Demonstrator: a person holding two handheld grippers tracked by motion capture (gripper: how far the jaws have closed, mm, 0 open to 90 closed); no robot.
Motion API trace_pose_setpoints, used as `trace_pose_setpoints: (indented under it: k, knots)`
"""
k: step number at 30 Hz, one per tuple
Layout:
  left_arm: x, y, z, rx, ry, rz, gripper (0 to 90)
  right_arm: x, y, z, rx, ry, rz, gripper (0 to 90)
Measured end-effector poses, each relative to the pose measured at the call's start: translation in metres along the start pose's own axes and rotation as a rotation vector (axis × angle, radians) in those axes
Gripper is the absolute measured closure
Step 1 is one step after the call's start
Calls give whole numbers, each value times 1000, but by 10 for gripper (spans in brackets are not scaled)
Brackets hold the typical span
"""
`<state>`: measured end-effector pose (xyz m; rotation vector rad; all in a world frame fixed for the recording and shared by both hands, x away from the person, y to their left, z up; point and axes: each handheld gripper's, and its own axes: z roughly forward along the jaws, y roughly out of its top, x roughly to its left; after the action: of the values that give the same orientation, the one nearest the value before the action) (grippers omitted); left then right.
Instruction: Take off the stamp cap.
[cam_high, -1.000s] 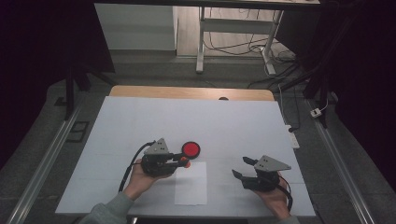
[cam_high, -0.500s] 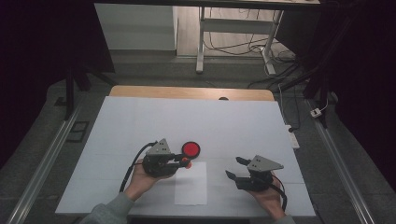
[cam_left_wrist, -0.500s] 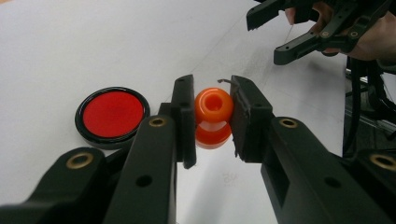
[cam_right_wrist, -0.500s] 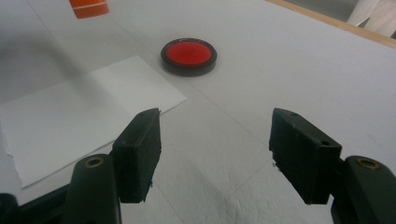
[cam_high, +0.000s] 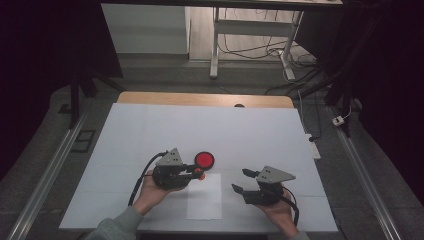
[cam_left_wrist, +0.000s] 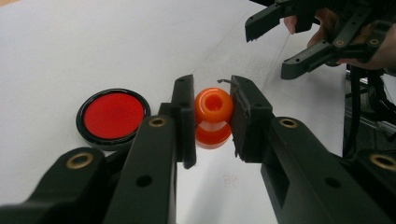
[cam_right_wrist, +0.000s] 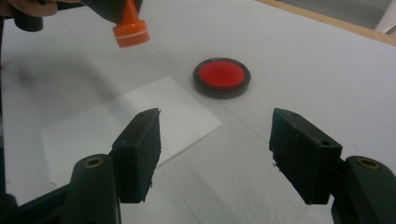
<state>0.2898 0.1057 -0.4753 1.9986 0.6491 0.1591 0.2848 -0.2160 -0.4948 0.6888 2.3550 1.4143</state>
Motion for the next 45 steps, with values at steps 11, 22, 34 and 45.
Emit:
trace_pose_setpoints:
  k: [11,22,34,45]
  knots:
    - [0,0,1,-2,4,-3,717,14,6,15,24,39,-28,333]
    - [0,0,3,4,2,-2,717,20,11,29,29,64,-41,334]
    - [-1,1,2,-1,-2,-2,717,28,15,43,39,80,-64,334]
    - [-1,1,3,0,-3,0,717,34,19,55,46,90,-79,334]
